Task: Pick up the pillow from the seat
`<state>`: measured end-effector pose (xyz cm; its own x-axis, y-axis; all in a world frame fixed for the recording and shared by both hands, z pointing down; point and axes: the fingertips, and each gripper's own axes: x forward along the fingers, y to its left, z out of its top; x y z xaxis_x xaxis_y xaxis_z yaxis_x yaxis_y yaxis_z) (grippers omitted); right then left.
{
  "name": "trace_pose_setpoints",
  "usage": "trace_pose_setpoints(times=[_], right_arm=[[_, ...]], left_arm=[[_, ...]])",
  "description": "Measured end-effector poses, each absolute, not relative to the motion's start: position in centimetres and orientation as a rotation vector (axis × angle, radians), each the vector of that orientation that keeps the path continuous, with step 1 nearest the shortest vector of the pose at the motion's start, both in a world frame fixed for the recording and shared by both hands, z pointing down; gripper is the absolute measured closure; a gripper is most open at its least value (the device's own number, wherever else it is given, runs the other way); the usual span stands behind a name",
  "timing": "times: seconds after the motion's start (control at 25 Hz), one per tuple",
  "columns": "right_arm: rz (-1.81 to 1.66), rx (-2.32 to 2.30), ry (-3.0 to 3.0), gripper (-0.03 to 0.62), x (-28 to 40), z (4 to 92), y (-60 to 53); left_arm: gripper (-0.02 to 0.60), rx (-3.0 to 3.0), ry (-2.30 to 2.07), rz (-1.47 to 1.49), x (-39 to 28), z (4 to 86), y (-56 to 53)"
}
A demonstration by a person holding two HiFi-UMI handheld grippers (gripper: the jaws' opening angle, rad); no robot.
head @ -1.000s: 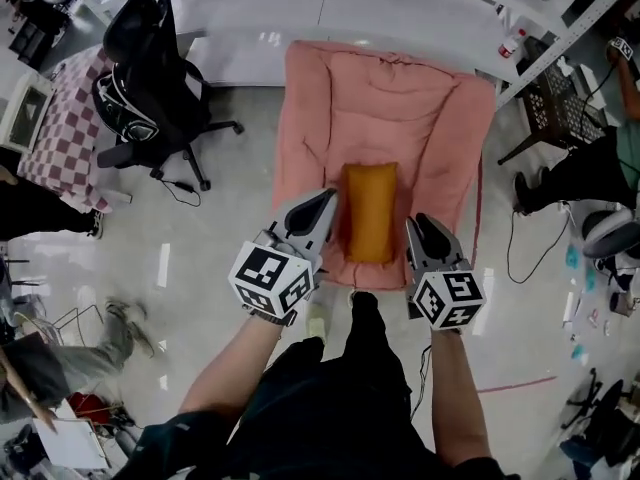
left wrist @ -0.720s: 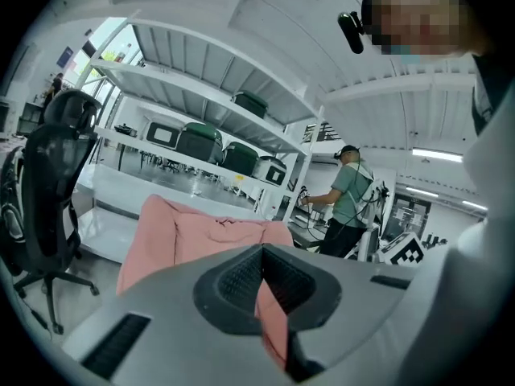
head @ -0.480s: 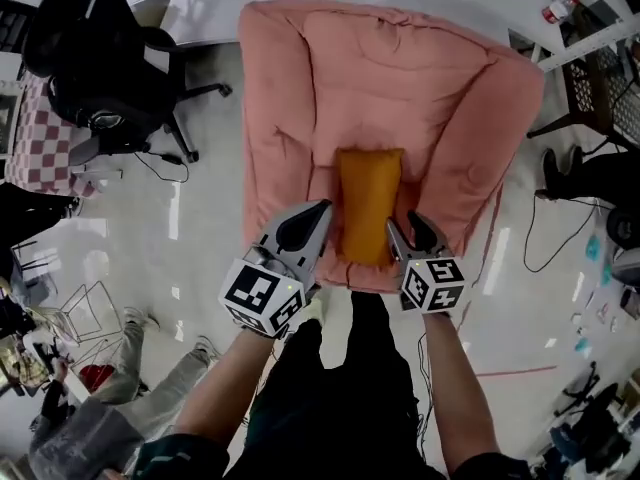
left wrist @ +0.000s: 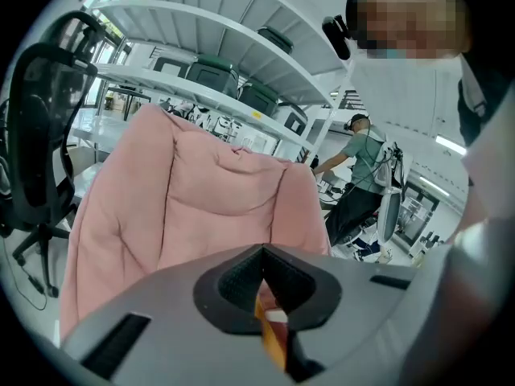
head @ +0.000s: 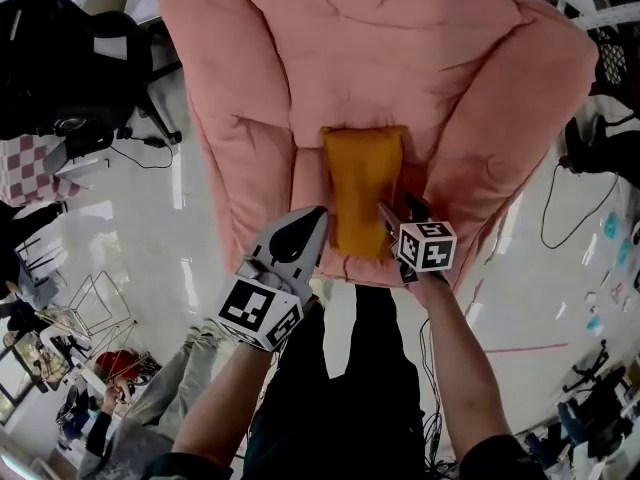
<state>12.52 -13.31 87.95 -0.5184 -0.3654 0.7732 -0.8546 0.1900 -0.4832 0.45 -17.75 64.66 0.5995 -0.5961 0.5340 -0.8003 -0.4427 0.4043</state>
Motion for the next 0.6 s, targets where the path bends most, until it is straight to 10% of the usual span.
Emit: trace_pose_setpoints(times=[0.6], right_arm=[[1.49, 1.015, -1.973, 0.276, 12.8, 94.3, -14.3]], left_arm=[[0.577, 2.137, -1.06, 0.457, 3.3, 70.1, -17.1]])
